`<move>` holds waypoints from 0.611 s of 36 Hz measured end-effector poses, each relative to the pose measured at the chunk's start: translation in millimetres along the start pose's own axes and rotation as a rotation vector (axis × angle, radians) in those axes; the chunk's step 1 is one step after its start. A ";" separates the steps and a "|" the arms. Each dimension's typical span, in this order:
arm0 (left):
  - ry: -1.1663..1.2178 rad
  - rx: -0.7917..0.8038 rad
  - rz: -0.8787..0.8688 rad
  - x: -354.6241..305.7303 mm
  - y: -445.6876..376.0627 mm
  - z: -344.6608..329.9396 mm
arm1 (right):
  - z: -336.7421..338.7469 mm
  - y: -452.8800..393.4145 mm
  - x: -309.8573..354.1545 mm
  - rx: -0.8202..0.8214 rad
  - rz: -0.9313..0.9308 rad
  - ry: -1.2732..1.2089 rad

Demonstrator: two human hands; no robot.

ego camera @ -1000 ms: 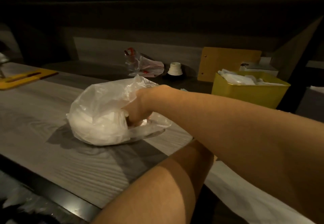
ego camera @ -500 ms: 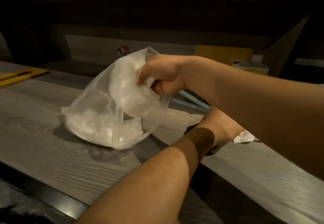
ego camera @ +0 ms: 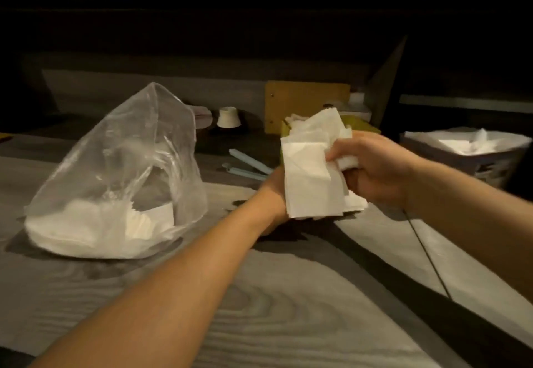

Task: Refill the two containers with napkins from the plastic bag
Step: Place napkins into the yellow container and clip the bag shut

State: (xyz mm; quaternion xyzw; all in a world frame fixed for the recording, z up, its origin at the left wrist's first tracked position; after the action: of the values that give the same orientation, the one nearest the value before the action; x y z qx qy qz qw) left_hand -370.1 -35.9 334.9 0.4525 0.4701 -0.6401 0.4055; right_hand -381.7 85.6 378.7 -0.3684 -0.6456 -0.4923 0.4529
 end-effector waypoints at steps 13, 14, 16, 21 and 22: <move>0.378 -0.115 0.129 2.4 -1.4 -25.2 | 55.1 -4.1 -43.4 -0.335 0.192 -0.515; 0.404 -0.123 0.137 1.7 -0.3 -25.3 | 56.1 -4.8 -44.1 -0.348 0.207 -0.519; 0.443 -0.137 0.148 2.4 0.2 -23.9 | 57.4 -5.9 -45.1 -0.361 0.245 -0.494; 0.694 -0.182 0.169 0.6 1.8 -28.2 | 57.8 -5.0 -41.7 -0.434 0.340 -0.350; 0.724 -0.163 0.172 0.0 1.7 -30.5 | 57.4 -4.7 -40.9 -0.445 0.353 -0.330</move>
State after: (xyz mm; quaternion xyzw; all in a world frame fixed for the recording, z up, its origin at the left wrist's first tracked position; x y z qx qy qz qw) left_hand -362.4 -6.8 330.0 0.6535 0.5925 -0.3630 0.3002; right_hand -385.7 138.9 332.6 -0.6394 -0.5129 -0.4690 0.3288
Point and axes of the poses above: each hand's wrist, its own y-axis away from the middle knuckle, its own z-axis out of the back of the hand, x = y × z, the point moved 7 cm from there along -y, towards the middle knuckle, and after that the axes turned 10 degrees about -z, right-handed, at the moved point
